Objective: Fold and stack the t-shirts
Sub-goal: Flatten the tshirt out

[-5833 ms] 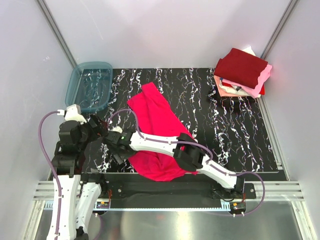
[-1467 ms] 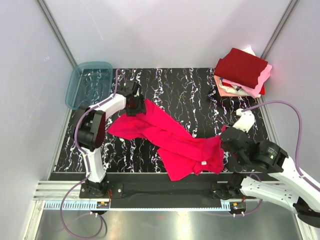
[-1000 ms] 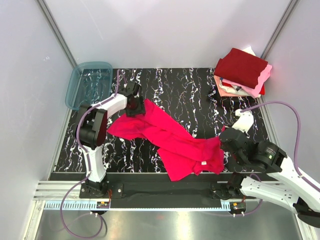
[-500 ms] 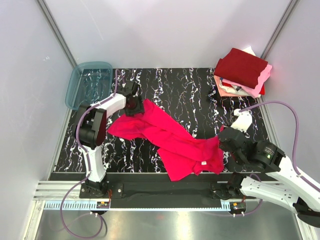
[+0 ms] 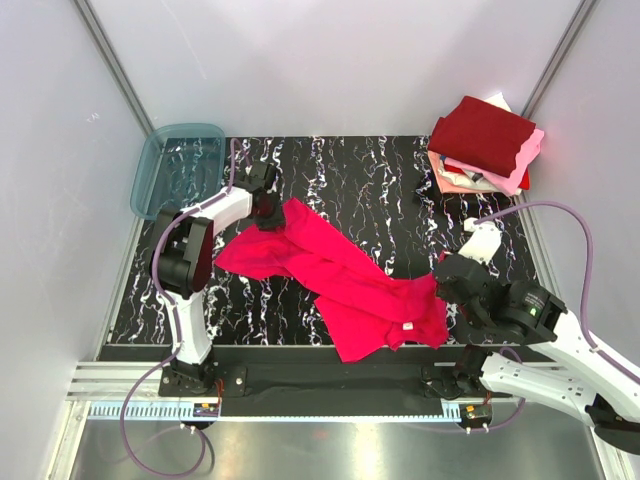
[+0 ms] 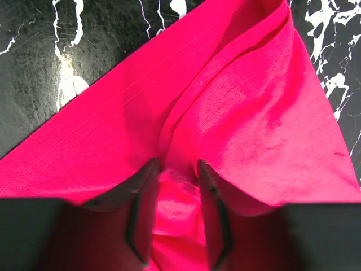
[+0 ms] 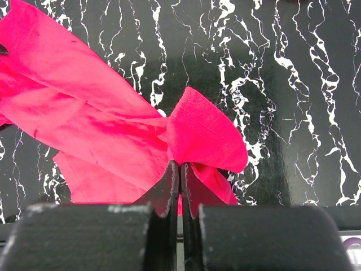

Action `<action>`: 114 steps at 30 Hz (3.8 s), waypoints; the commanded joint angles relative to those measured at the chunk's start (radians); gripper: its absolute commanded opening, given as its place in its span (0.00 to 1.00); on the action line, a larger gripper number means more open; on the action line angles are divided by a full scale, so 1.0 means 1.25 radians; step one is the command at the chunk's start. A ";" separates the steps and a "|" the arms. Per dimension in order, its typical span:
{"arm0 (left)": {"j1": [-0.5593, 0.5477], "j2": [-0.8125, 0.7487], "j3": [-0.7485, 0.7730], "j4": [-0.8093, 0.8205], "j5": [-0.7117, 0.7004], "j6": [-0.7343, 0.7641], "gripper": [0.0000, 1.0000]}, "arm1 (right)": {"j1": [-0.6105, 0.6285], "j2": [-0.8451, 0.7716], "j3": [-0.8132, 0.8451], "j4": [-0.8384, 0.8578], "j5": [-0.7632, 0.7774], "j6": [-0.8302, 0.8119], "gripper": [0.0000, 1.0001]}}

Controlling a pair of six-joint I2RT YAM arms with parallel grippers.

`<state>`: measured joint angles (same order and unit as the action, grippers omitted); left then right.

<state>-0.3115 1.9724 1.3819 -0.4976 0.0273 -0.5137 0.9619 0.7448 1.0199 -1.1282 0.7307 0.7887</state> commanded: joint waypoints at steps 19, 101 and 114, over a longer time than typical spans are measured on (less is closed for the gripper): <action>-0.001 -0.354 0.020 -0.106 -0.041 0.018 0.00 | 0.002 -0.023 0.145 -0.007 0.044 -0.063 0.00; -0.009 -1.207 -0.084 -0.031 0.026 0.152 0.00 | 0.301 0.215 0.566 0.136 0.319 -0.591 0.00; -0.009 -1.194 -0.087 -0.094 0.021 0.143 0.00 | 0.302 0.192 0.536 0.302 -1.020 -0.621 0.00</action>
<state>-0.3199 0.4908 1.2362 -0.6373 0.0689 -0.3439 1.3350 1.0946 1.7615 -0.9062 -0.1055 0.0170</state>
